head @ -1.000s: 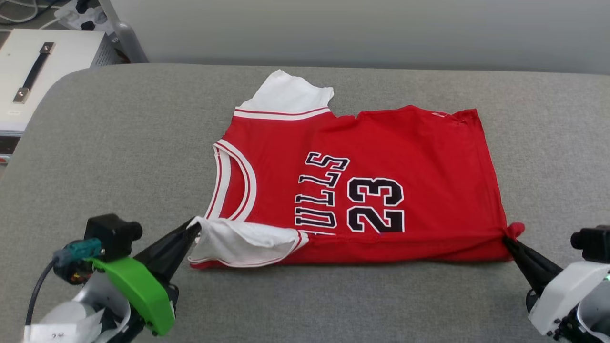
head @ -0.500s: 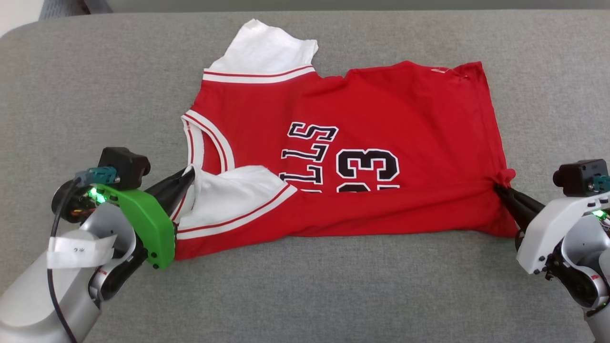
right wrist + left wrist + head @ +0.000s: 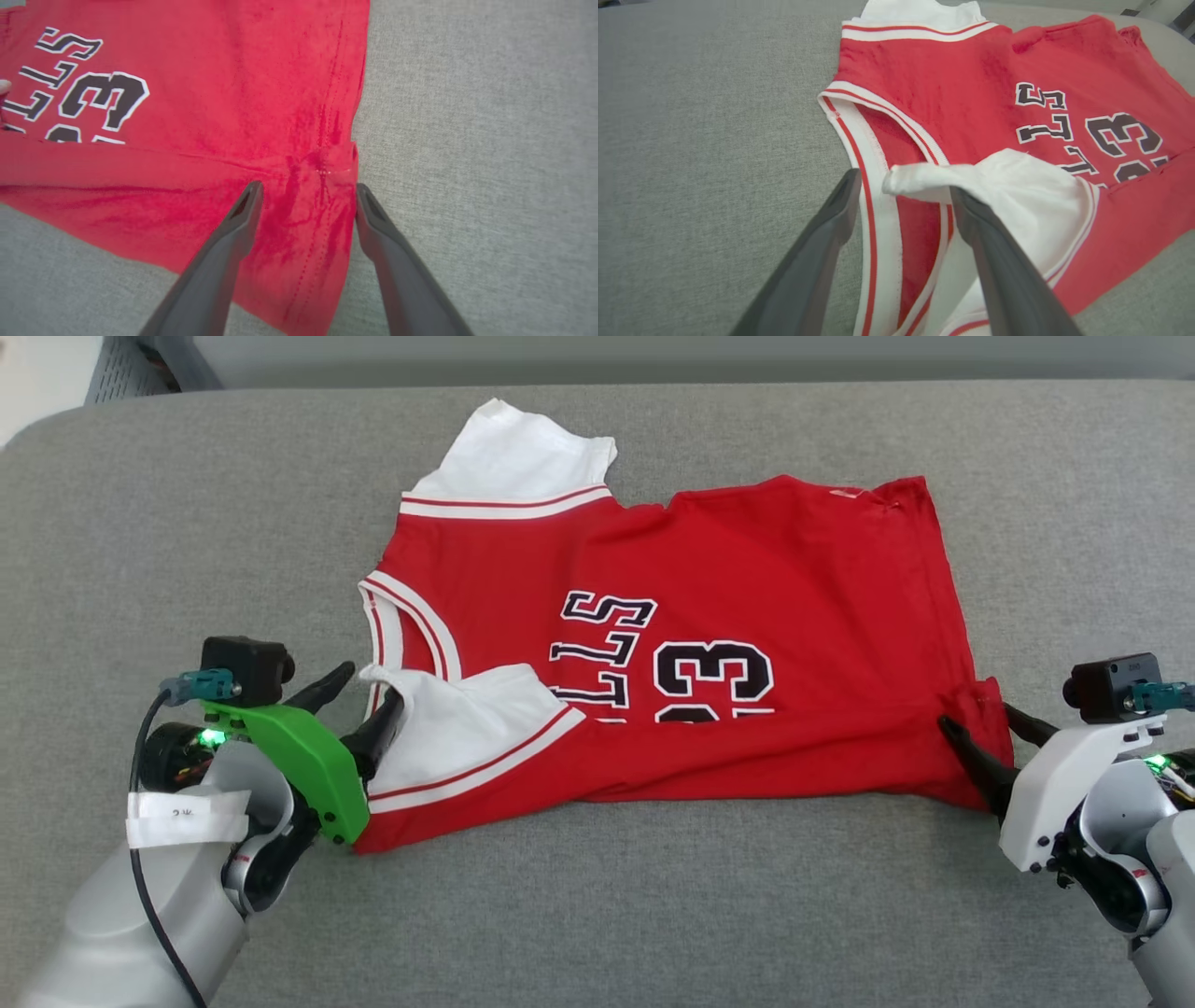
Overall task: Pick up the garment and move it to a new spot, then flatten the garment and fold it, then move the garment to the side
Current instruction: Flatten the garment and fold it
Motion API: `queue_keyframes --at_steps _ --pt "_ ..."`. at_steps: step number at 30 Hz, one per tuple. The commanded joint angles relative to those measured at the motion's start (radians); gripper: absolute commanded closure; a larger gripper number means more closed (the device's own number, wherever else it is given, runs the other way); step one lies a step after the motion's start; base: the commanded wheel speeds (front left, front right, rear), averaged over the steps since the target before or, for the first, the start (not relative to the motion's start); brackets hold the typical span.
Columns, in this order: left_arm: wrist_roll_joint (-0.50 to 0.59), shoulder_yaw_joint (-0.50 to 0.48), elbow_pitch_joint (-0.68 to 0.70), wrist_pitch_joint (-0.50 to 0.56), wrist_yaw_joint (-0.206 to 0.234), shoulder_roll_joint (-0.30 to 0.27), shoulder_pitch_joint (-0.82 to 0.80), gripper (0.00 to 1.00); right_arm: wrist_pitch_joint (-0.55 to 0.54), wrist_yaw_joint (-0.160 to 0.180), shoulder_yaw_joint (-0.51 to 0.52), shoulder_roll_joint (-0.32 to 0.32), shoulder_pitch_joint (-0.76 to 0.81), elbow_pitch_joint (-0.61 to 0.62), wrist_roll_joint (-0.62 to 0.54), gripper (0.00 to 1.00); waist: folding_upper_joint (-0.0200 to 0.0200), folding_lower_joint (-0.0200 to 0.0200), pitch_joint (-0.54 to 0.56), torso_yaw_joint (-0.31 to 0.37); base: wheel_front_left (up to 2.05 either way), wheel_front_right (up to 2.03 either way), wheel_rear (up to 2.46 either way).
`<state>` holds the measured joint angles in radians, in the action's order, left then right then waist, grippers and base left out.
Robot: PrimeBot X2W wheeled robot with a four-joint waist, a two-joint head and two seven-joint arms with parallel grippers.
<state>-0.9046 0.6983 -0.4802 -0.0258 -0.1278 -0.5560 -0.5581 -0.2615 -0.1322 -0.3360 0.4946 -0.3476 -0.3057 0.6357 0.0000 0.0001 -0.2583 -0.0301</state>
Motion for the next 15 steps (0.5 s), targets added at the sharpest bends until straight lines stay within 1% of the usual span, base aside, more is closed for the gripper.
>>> queue_keyframes --at_steps 1,4,9,11,15 --pt "-0.014 -0.008 -0.008 -0.023 -0.003 0.01 0.002 0.0 0.011 0.002 -0.007 0.004 -0.001 0.005 -0.01 0.0 0.0 -0.0001 0.043 -0.005 0.0 0.0 0.0" --pt "-0.023 -0.024 -0.017 -0.068 0.004 0.019 0.016 0.0 0.015 0.002 0.0 0.012 0.016 0.022 -0.009 0.0 0.0 -0.0001 0.077 -0.01 0.0 0.0 0.0" --pt "-0.05 -0.047 0.021 -0.104 0.047 0.033 0.072 0.0 -0.037 0.002 0.028 0.022 0.067 0.074 -0.041 0.0 0.0 -0.0001 0.123 -0.014 0.0 0.0 0.0" --pt "-0.059 -0.058 0.059 -0.119 0.074 0.028 0.107 0.0 -0.08 0.002 0.058 0.012 0.102 0.113 -0.056 0.0 0.0 -0.0001 0.134 -0.016 0.0 0.0 0.0" --pt "-0.061 -0.074 0.132 -0.137 0.15 0.01 0.177 0.0 -0.151 0.002 0.119 -0.019 0.169 0.208 -0.091 0.0 0.0 -0.0001 0.136 -0.013 0.0 0.0 0.0"
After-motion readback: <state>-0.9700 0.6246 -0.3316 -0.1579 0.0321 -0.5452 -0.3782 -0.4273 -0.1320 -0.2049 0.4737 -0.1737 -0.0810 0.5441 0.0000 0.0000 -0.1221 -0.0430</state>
